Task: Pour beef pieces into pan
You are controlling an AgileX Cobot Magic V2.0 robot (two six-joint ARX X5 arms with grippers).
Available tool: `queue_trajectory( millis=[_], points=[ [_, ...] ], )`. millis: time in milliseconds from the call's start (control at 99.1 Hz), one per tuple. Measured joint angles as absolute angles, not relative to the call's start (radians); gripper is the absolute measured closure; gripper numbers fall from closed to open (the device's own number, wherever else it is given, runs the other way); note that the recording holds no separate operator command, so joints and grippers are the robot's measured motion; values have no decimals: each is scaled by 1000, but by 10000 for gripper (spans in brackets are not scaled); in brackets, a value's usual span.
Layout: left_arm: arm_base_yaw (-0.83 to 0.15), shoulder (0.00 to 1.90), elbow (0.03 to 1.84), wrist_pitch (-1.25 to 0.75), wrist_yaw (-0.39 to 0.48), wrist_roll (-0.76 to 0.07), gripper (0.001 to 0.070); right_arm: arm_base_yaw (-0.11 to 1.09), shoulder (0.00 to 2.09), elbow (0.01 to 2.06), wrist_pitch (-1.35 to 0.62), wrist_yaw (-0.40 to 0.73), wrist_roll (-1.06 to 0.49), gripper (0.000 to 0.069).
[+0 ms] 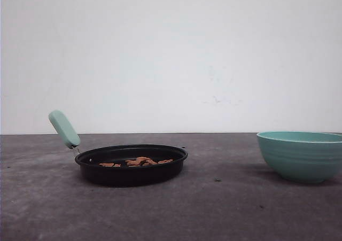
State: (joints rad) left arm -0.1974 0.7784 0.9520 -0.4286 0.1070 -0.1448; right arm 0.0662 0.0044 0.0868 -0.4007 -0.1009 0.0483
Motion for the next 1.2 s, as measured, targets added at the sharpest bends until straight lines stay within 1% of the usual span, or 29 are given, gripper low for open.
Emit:
queue_trajectory(
  millis=[81,131,212,272,313,404,484,555,706,837,958,1059,1200],
  points=[
    [-183,759,945,-475,108,-137,689,66,4,87,-401,-101,48,684],
    [-166,715,912,-469,113,-132,689,66,4,87,-401,-101,48,684],
    [-143,599,804,-395,159,-130,689,66,4,87,-401,-101,48,684],
    [-128,506,701,-332,175,-126,689,66,4,87,-401,-101,48,684],
    [-113,435,625,-303,169,-123,689,66,4,87,-401,-101,48,684],
    [-76,276,450,-299,117,-123,689,66,4,87,-401,-101,48,684],
    [-51,152,322,-355,107,-123,689,66,4,87,-401,-101,48,684],
    [-30,84,261,-413,107,-120,689,66,4,87,-401,-101,48,684],
    [9,31,201,-445,105,-97,689,66,4,87,-401,-101,48,684],
    [12,9,147,-467,106,-70,689,66,4,87,-401,-102,48,684],
    [13,5,116,-466,105,-63,689,66,4,87,-401,-102,48,684],
    [13,5,110,-445,106,-60,689,66,4,87,-400,-102,48,684],
    [13,5,104,-414,95,-27,689,66,4,87,-400,-101,48,684]
  ],
)
